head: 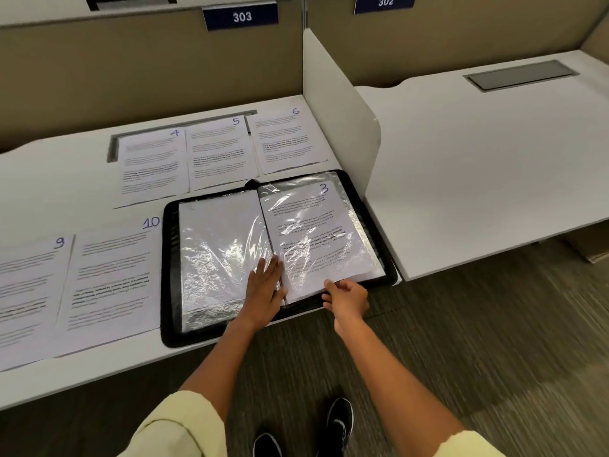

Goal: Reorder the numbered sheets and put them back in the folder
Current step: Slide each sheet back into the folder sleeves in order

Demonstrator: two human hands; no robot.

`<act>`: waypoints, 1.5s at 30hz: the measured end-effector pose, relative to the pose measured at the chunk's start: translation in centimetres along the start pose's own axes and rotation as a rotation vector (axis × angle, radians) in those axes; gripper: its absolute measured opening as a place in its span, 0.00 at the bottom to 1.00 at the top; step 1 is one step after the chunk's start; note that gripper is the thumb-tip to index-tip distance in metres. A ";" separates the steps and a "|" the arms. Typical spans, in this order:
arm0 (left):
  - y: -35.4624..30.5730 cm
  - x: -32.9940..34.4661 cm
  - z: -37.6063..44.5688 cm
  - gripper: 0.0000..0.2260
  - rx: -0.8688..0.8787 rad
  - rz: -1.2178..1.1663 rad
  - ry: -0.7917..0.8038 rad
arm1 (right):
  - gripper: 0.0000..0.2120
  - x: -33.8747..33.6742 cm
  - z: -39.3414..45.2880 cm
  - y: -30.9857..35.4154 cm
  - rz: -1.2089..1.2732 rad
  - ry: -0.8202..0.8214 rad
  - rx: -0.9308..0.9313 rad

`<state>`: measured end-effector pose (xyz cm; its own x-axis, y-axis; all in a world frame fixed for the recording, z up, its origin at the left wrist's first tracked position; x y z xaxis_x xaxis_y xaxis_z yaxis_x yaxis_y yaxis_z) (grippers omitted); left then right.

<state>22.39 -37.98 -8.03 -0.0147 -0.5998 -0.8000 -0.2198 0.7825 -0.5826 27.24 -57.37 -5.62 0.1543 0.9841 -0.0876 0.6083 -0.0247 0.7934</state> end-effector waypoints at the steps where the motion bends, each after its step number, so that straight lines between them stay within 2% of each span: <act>1: 0.0 0.0 0.0 0.31 0.000 0.000 0.000 | 0.06 0.0 -0.1 0.0 -0.030 -0.011 -0.021; 5: -0.1 -0.1 0.0 0.28 0.005 0.009 -0.001 | 0.06 0.0 -0.5 0.2 -0.110 -0.041 -0.094; 19: 0.0 0.1 0.0 0.30 0.010 0.020 -0.013 | 0.14 2.4 0.5 1.1 -0.078 -0.048 -0.003; 31: 0.3 0.4 0.1 0.30 0.007 0.042 0.008 | 0.14 3.3 1.1 2.2 -0.080 -0.031 -0.004; 37: 0.3 0.5 0.2 0.32 -0.011 0.040 0.010 | 0.10 1.3 0.9 2.6 -0.078 -0.064 -0.076; 45: 0.0 0.2 0.1 0.33 -0.016 0.021 0.006 | 0.02 -2.2 0.9 3.3 -0.105 -0.186 -0.247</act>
<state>22.50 -38.02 -8.20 -0.0254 -0.5843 -0.8112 -0.2354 0.7921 -0.5632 29.63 -59.81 -3.40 0.2545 0.9294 -0.2673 0.4245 0.1410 0.8944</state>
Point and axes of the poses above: each hand's wrist, its own z-axis towards the middle knuckle, its own x-axis out of the palm, y = z × x, the point moved 4 cm from there along z, towards the middle knuckle, and after that the axes turned 1 degree about -x, right-handed, at the moved point
